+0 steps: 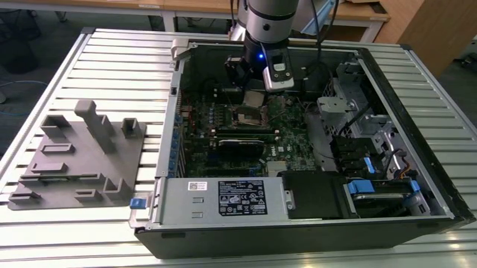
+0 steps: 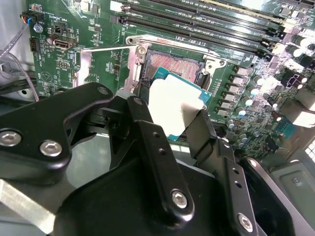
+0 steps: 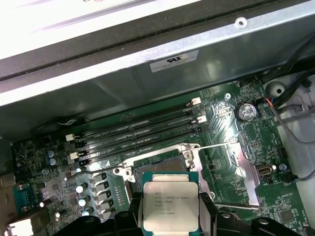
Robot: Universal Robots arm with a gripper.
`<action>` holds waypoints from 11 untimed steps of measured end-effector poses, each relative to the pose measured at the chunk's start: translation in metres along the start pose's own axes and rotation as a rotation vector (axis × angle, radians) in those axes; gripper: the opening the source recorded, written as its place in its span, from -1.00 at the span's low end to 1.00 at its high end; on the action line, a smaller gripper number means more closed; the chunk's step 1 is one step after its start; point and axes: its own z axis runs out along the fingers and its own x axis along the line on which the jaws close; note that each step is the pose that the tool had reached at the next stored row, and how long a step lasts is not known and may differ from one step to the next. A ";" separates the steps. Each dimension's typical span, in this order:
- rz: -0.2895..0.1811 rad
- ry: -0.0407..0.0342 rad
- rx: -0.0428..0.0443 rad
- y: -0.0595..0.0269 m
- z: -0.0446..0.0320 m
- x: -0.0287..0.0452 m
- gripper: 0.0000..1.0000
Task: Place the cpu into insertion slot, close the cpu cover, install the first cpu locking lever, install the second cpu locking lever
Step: 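Place the cpu into insertion slot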
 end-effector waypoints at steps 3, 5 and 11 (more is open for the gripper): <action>0.003 -0.0002 0.0000 0.0000 0.0000 0.0000 0.08; 0.004 -0.0003 0.0000 0.0000 0.0000 0.0000 0.08; 0.007 -0.0006 -0.0001 0.0000 0.0000 0.0000 0.08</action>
